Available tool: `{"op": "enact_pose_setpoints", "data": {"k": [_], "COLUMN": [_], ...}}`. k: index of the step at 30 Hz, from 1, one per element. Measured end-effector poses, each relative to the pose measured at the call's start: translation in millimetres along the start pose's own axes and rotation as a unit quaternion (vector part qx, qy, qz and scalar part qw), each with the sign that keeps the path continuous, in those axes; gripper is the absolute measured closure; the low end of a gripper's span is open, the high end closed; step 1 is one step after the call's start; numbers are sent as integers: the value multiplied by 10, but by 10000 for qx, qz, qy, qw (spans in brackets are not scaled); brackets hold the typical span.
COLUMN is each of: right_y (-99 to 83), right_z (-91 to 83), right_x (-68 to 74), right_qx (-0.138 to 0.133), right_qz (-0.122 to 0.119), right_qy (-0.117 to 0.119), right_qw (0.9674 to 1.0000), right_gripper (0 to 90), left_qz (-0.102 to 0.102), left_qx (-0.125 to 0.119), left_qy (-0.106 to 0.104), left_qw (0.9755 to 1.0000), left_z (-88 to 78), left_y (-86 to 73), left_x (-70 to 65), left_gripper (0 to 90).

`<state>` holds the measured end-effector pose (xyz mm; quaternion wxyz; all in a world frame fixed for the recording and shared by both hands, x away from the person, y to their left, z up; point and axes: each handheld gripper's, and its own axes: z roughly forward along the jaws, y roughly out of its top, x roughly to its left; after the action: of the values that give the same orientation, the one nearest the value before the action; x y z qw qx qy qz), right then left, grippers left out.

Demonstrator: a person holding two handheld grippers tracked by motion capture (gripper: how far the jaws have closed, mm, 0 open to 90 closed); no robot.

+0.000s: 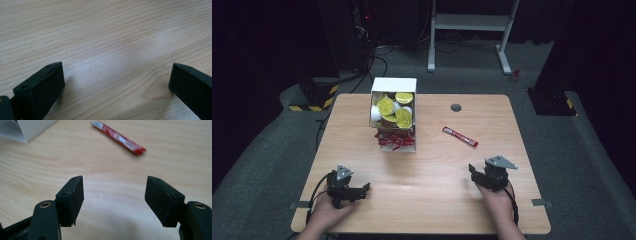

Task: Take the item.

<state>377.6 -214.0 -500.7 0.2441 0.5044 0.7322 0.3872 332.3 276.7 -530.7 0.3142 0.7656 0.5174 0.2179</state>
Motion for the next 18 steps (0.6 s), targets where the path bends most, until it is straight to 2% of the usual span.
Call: {"op": "enact_pose_setpoints", "data": {"k": [3, 8, 11, 13, 15, 18], "right_y": [-155, -349, -386, -379, -369, -364], "right_z": [-78, -172, -167, -150, -135, -126], "right_x": [-90, -175, -179, -175, -181, -185], "right_qx": [153, 406, 600, 653, 692, 692], "right_qz": [0, -182, -218, -242, -144, -131], "right_qy": [-91, -262, -345, -288, -239, -252], "right_qw": [9998, 9987, 9974, 9972, 9972, 9972], "right_gripper": [319, 316, 312, 305, 297, 287], "left_qz": [2, -23, -22, -20, -21, -24], "left_qx": [1, -22, -22, -16, -17, -18], "left_qy": [1, 6, 8, 5, 5, 5], "left_qw": [10000, 10000, 10000, 10000, 10000, 10000], "left_z": [0, 4, 4, 3, 3, 3], "left_y": [0, 0, 0, 0, -1, -1], "left_x": [0, -5, -5, -5, -5, -6], "left_gripper": [5, 5, 5, 5, 5, 5]}}
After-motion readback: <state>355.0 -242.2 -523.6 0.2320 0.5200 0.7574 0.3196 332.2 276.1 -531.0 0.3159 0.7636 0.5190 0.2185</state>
